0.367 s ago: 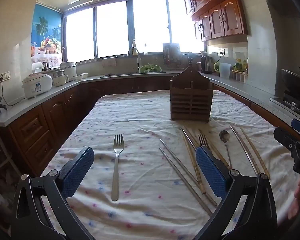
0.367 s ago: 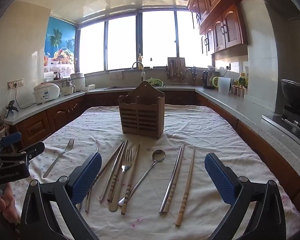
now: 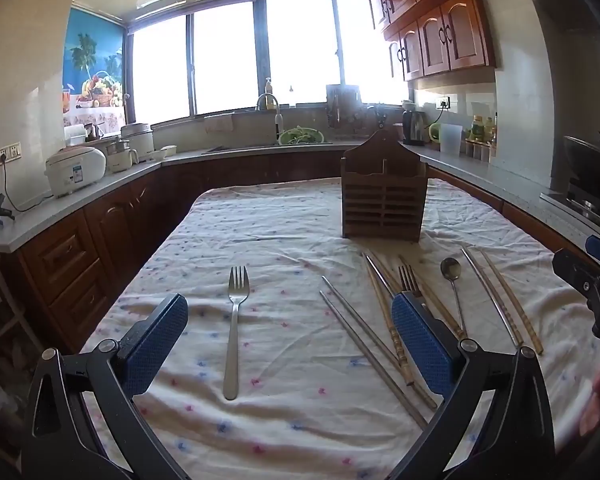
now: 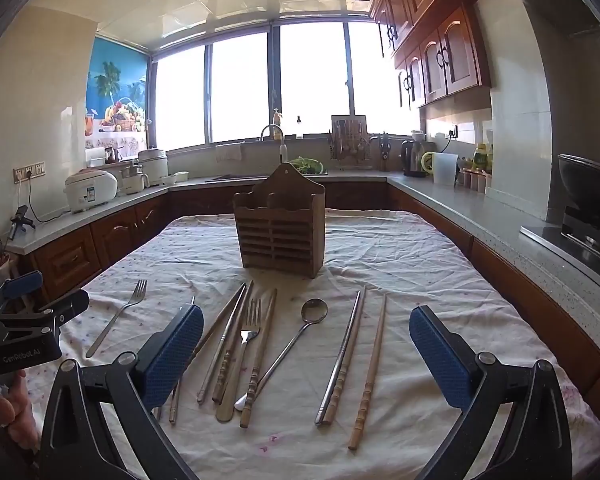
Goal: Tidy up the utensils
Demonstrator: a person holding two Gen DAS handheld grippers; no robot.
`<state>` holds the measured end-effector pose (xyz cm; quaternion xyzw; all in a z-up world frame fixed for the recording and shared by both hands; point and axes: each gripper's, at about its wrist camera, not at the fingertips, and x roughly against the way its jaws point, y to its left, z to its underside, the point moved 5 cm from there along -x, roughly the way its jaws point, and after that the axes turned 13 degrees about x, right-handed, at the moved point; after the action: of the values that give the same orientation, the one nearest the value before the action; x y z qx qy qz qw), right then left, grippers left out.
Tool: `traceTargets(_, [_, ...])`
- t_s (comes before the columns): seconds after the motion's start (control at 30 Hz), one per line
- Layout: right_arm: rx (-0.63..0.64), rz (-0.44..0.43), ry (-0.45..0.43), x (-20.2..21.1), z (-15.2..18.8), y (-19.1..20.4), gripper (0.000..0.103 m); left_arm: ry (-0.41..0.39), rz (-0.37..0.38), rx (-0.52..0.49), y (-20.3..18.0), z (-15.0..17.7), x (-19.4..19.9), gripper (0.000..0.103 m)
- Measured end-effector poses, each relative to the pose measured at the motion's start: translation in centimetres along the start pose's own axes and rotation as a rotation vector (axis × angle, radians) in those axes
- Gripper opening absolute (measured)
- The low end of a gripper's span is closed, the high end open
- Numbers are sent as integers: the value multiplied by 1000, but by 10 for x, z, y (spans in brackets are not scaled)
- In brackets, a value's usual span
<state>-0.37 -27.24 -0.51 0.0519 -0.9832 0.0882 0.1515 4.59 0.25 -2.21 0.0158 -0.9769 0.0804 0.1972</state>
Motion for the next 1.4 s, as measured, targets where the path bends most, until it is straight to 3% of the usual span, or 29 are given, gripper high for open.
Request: traceTargets(1.4, [-21,-37,-5,-9,-5,6,103,-4,2,7,-1,-4,2,103])
